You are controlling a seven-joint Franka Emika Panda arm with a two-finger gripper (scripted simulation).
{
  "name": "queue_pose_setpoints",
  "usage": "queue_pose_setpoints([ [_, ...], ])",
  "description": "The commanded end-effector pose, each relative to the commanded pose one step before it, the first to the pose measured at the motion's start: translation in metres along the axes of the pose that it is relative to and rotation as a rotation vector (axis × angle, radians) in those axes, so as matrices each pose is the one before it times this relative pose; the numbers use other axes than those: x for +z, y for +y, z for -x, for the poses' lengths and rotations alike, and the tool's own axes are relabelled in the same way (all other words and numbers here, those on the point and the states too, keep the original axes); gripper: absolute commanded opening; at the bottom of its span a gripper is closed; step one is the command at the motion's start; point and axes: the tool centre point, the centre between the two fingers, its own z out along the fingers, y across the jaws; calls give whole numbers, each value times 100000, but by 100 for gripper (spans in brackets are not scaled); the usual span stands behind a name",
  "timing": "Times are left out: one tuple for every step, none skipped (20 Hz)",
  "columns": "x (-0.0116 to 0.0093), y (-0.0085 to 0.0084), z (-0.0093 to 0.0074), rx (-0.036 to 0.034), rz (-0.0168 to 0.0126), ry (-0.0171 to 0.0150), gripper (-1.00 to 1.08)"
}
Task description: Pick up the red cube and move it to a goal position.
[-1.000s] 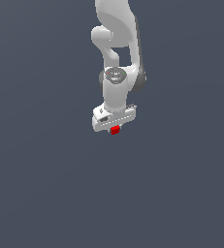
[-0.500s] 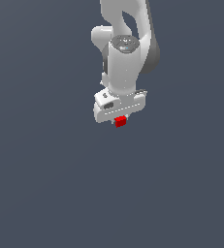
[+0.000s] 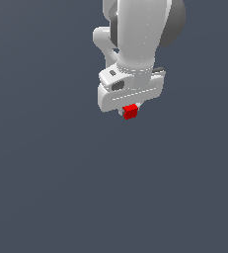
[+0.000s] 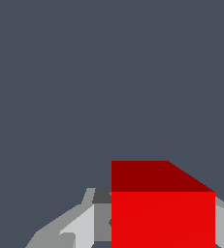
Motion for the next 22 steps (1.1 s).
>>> queue_pose_setpoints([
  [-2274, -163, -782, 16, -19, -48, -100],
  [-821, -54, -306, 0, 0, 0, -100],
  [-793, -51, -298, 0, 0, 0, -100],
  [-768, -49, -290, 0, 0, 0, -100],
  [-734, -13, -277, 65, 14, -19, -100],
  [-720, -45, -275, 0, 0, 0, -100],
  [-697, -43, -269, 0, 0, 0, -100],
  [-676, -41, -262, 0, 0, 0, -100],
  [-655, -40, -256, 0, 0, 0, -100],
  [-635, -38, -250, 0, 0, 0, -100],
  [-615, -36, -244, 0, 0, 0, -100],
  [-596, -35, -238, 0, 0, 0, -100],
  [-577, -33, -232, 0, 0, 0, -100],
  [-558, -1, -219, 64, 23, -9, -100],
  [-542, -30, -221, 0, 0, 0, -100],
  [-524, -28, -215, 0, 0, 0, -100],
  [-507, -27, -210, 0, 0, 0, -100],
  [-490, -25, -205, 0, 0, 0, -100],
  [-467, -23, -197, 0, 0, 0, -100],
  [-429, -21, -183, 0, 0, 0, -100],
  [-393, -18, -169, 0, 0, 0, -100],
  [-359, -16, -155, 0, 0, 0, -100],
])
